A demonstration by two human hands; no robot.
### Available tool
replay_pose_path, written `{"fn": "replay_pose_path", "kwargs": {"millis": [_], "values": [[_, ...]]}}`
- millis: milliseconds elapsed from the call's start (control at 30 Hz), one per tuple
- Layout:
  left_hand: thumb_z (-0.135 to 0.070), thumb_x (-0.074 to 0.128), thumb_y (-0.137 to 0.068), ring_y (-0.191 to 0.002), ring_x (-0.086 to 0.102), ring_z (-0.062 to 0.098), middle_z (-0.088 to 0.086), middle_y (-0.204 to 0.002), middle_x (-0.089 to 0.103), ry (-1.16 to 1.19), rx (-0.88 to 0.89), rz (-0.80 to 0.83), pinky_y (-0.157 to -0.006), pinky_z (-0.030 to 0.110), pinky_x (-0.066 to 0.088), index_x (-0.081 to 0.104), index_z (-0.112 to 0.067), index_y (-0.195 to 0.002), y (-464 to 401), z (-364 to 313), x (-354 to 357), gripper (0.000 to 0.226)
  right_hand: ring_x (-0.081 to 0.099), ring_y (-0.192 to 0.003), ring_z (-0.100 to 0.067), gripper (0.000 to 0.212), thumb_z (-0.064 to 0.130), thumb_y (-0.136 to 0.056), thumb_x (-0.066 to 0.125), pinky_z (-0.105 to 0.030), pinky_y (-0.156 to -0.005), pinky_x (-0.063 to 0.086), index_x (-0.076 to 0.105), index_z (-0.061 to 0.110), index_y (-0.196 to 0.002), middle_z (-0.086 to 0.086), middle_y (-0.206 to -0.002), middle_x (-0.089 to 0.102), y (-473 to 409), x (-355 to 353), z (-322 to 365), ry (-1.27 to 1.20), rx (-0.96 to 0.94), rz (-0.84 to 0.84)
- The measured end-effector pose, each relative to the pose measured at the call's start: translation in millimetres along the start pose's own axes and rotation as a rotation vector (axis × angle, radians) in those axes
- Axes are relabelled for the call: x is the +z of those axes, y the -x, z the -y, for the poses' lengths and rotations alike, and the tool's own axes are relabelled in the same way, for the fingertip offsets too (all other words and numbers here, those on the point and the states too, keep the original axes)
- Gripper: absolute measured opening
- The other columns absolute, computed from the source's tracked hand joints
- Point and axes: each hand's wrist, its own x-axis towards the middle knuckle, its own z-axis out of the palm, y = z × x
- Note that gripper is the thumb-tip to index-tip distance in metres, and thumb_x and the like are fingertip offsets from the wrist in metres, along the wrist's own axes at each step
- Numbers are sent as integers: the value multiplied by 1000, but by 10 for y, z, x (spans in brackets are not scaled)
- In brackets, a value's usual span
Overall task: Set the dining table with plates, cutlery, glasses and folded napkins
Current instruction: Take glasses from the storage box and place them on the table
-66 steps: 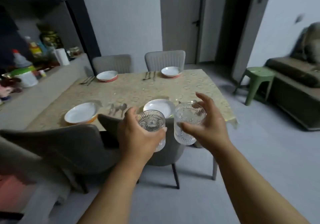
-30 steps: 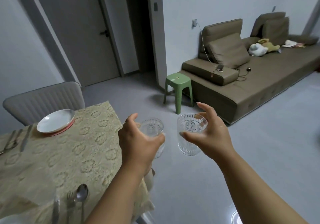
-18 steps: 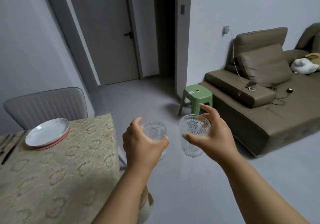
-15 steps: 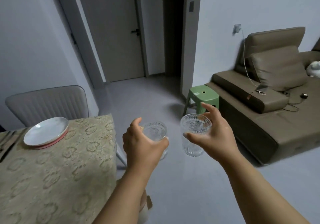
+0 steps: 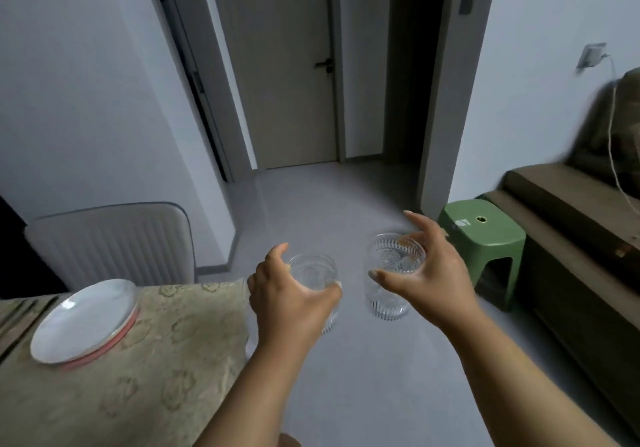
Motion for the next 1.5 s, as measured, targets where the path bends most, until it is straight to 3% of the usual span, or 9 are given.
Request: {"fn": "replay_pose_path", "kwargs": {"millis": [400,667,867,1033,1133,1200,1500], "values": [[-45,79,-58,-127,35,22,0,-130,47,-4,-74,-96,-108,41,34,35,-24,-139,-2224,70,538,94,56,-103,-13,98,54,-53,82,-40,-90,53,30,45,-136,10,-112,55,-2236,1068,-64,-60,-62,117],[-42,81,-62,-119,49,20,1,-133,46,58,-198,-218,-93,27,41,33,-23,-141,-3672,250,1045,94,56,-102,-13,95,45,-56,84,-37,-89,52,33,42,-137,8,-113,54,-3973,1902,-201,-106,-152,275],[-42,81,-57,-115,53,21,1,-132,48,71,-272,-372,-98,37,47,34,-23,-140,-4670,412,1249,98,55,-102,-13,95,44,-59,84,-32,-86,50,34,35,-139,10,-110,53,-5101,2676,-49,-142,-265,409],[-52,76,-53,-113,54,22,2,-130,49,72,-345,-457,-97,40,48,36,-23,-137,-5251,691,1115,97,54,-98,-10,94,40,-60,84,-22,-77,43,34,36,-139,12,-111,55,-5565,3401,137,-174,-328,532],[-42,82,-61,-112,54,18,-1,-127,51,67,-385,-554,-91,25,42,40,-17,-137,-5580,953,951,90,53,-97,-8,95,39,-60,84,-22,-76,44,32,39,-139,13,-113,54,-5772,3901,317,-194,-348,612],[-36,82,-64,-105,56,17,-2,-120,54,66,-417,-604,-83,23,39,41,-16,-136,-5802,1108,790,85,53,-98,-8,95,39,-61,84,-22,-76,44,32,39,-140,13,-113,54,-5893,4255,498,-212,-364,651],[-48,82,-63,-90,62,15,-3,-99,61,-26,-438,-776,-83,32,51,44,-22,-131,-6866,1975,-263,83,55,-99,-9,95,43,-58,86,-25,-79,49,33,42,-138,14,-112,55,-6222,5955,1660,-293,-486,773]]}}
